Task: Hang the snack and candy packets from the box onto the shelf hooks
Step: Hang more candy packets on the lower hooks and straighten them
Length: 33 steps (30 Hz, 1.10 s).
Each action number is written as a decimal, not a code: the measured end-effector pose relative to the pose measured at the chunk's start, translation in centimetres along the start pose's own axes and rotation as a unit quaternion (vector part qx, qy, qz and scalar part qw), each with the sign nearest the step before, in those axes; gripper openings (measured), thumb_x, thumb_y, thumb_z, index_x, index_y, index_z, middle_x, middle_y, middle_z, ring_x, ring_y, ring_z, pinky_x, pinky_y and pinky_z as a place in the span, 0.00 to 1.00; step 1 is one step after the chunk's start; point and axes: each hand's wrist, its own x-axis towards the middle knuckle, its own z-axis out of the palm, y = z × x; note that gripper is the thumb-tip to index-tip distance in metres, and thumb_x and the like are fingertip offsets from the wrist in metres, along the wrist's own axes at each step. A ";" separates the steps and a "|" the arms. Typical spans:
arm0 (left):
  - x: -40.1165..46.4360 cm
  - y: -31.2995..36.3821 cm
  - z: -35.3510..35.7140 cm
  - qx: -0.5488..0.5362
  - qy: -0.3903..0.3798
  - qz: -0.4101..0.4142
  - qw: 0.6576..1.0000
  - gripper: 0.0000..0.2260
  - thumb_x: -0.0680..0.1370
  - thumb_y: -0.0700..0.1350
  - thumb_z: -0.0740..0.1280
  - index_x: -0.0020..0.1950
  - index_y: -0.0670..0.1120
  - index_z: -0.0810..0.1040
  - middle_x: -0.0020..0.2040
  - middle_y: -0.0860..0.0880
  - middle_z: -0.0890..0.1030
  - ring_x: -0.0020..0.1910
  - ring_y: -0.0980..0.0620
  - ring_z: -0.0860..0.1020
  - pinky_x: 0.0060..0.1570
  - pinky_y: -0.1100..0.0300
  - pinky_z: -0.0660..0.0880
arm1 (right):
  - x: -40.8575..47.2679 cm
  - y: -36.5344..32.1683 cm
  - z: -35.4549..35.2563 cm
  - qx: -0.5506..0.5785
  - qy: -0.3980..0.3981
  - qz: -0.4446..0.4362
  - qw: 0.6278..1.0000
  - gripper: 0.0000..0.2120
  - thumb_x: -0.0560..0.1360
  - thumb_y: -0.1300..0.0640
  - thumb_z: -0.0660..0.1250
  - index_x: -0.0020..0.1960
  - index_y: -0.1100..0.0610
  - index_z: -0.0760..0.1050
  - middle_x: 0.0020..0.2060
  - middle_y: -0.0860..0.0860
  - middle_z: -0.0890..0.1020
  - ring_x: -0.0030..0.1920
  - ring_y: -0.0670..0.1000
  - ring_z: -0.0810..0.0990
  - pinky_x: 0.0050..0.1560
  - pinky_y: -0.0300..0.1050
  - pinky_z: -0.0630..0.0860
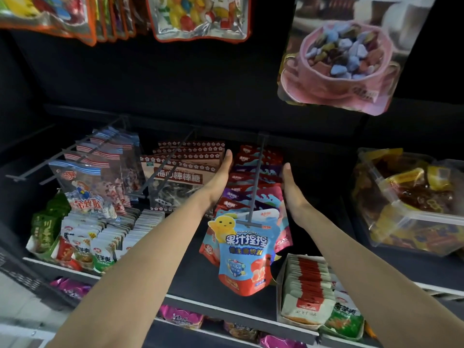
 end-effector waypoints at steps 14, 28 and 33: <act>-4.2 -0.1 0.0 -0.108 0.026 0.093 0.989 0.29 0.79 0.64 0.43 0.76 0.51 0.58 0.73 0.52 0.64 0.70 0.53 0.66 0.70 0.53 0.62 | -1.6 1.2 -0.1 0.008 0.092 -0.032 0.995 0.35 0.74 0.28 0.47 0.75 0.45 0.60 0.65 0.49 0.75 0.64 0.52 0.75 0.65 0.50 0.70; -7.7 -4.1 2.2 -0.255 0.054 0.048 0.964 0.22 0.80 0.63 0.48 0.63 0.56 0.75 0.57 0.47 0.81 0.55 0.48 0.80 0.58 0.50 0.74 | -7.2 4.1 3.5 0.103 0.036 0.004 0.994 0.31 0.77 0.34 0.43 0.54 0.53 0.77 0.48 0.54 0.84 0.50 0.53 0.83 0.60 0.52 0.76; -8.0 -4.0 2.4 -0.293 0.035 0.052 0.954 0.25 0.79 0.64 0.47 0.65 0.54 0.74 0.51 0.48 0.83 0.51 0.48 0.81 0.56 0.51 0.74 | -7.3 4.2 4.1 0.149 0.036 0.034 0.988 0.32 0.76 0.31 0.44 0.54 0.53 0.77 0.51 0.56 0.84 0.53 0.57 0.82 0.62 0.56 0.74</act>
